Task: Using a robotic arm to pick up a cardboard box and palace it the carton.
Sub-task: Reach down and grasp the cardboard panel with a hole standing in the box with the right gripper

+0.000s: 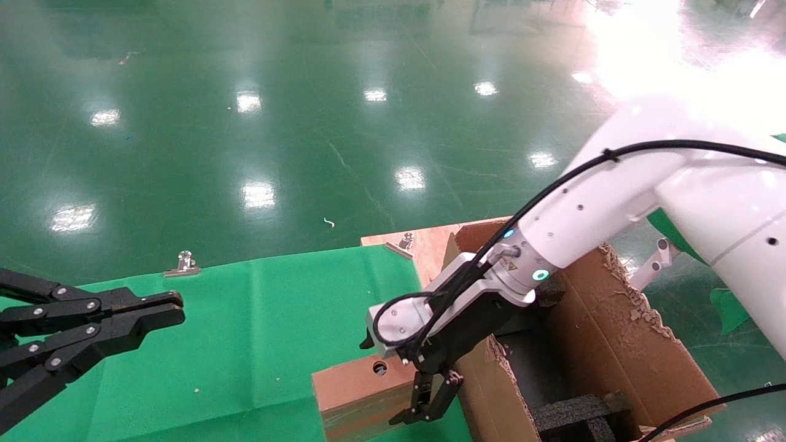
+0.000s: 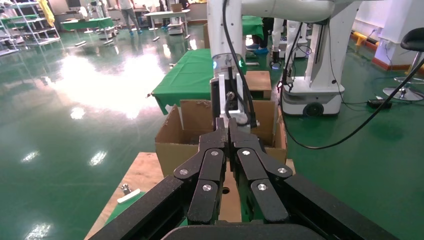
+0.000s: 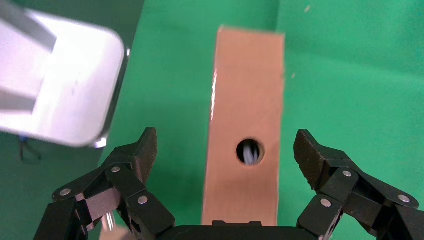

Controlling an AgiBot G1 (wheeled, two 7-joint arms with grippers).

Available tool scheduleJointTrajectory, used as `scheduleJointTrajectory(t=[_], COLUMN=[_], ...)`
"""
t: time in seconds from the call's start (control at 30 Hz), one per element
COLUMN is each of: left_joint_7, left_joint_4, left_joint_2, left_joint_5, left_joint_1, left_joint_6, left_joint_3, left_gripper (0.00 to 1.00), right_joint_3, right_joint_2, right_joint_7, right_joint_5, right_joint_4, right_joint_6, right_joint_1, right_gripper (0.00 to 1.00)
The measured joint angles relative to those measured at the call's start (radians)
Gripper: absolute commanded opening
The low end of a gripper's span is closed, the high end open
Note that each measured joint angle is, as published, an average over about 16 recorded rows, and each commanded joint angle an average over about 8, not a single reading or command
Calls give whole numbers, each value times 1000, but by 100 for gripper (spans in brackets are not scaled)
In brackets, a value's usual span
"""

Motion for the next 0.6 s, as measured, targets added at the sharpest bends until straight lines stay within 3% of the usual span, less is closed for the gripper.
scheduleJointTrajectory(t=[0.07,0.1,0.23,0.27,0.33,0.37,0.5,0.57,0.6], left_joint_7=[0,0,0,0,0,0,1,1,1], left_joint_4=[0,0,0,0,0,0,0,0,0], left_joint_2=[0,0,0,0,0,0,0,0,0], left_joint_5=[0,0,0,0,0,0,0,0,0], left_joint_1=[0,0,0,0,0,0,0,0,0], left_joint_6=[0,0,0,0,0,0,-1,-1,-1], left_joint_3=[0,0,0,0,1,1,1,1,1], left_gripper=[0,6,56,68,93,100,100,100,100], right_joint_3=[-25,-37,-75,-83,-96,-102,-118,-122,-124], right_joint_2=[-16,-24,-50,-55,-65,-69,-79,-82,-83], right_joint_7=[-14,-21,-46,-51,-60,-63,-74,-77,-78], right_joint_5=[-8,-12,-23,-24,-24,-24,-22,-21,-21], right_joint_4=[-17,-24,-47,-53,-63,-67,-78,-81,-82], right_joint_6=[2,2,5,5,6,7,8,8,8], right_joint_1=[12,18,36,40,45,48,54,57,57], right_gripper=[100,100,100,95,75,62,12,0,0])
